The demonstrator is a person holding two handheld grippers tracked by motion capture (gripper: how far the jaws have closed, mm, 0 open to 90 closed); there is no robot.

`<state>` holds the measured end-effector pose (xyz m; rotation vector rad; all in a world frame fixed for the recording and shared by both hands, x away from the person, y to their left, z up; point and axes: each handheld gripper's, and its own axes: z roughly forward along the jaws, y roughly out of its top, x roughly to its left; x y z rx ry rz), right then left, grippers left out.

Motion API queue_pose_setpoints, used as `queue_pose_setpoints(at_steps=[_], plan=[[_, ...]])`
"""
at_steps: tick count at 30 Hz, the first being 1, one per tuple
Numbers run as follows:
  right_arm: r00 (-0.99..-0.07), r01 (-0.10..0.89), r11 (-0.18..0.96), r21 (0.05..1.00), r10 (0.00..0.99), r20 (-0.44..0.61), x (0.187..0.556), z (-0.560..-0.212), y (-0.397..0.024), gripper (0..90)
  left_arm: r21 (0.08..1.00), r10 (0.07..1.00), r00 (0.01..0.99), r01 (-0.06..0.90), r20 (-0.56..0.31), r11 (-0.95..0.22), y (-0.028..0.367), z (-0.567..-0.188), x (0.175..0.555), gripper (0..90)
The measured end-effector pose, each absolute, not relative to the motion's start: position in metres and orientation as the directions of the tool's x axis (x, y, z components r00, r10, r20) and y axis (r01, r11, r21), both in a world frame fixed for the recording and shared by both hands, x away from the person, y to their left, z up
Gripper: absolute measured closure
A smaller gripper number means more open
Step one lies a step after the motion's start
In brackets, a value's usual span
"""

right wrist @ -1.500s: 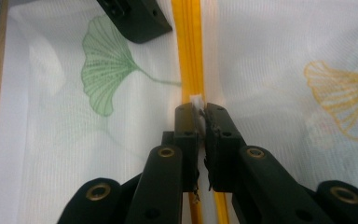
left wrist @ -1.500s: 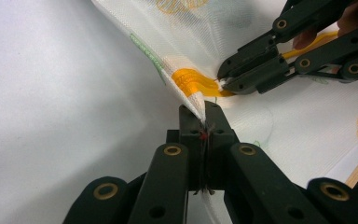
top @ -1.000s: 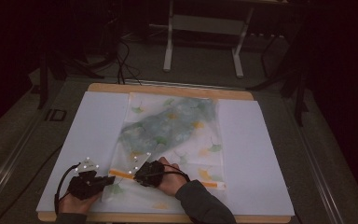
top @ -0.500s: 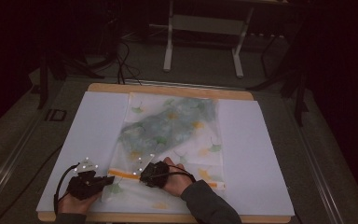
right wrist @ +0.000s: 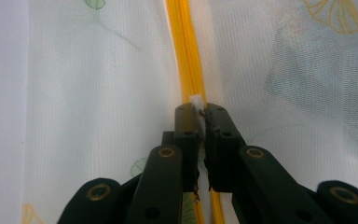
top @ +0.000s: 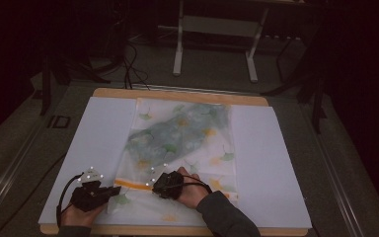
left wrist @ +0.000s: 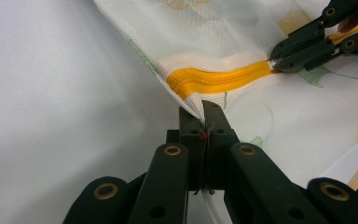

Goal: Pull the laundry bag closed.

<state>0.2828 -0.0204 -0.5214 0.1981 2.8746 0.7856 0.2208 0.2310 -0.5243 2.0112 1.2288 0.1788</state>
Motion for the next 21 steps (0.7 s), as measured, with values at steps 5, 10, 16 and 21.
queue_pose_setpoints(at_steps=[5, 10, 16, 21], plan=[[-0.979, 0.089, 0.863, 0.497, 0.167, -0.115, 0.282, -0.520, -0.025, 84.6, 0.665, 0.811, 0.527, 0.704, -0.254, -0.249, 0.231, -0.524, 0.221, 88.6], [-0.978, 0.099, 0.868, 0.486, 0.176, -0.114, 0.282, -0.519, -0.030, 84.6, 0.665, 0.812, 0.525, 0.705, -0.255, -0.246, 0.232, -0.524, 0.221, 88.6], [-0.977, 0.106, 0.872, 0.478, 0.181, -0.114, 0.282, -0.518, -0.037, 84.6, 0.665, 0.811, 0.524, 0.705, -0.258, -0.244, 0.232, -0.525, 0.221, 88.6], [-0.977, 0.109, 0.876, 0.470, 0.182, -0.113, 0.282, -0.518, -0.041, 84.6, 0.665, 0.812, 0.523, 0.706, -0.258, -0.244, 0.232, -0.524, 0.220, 88.5]])
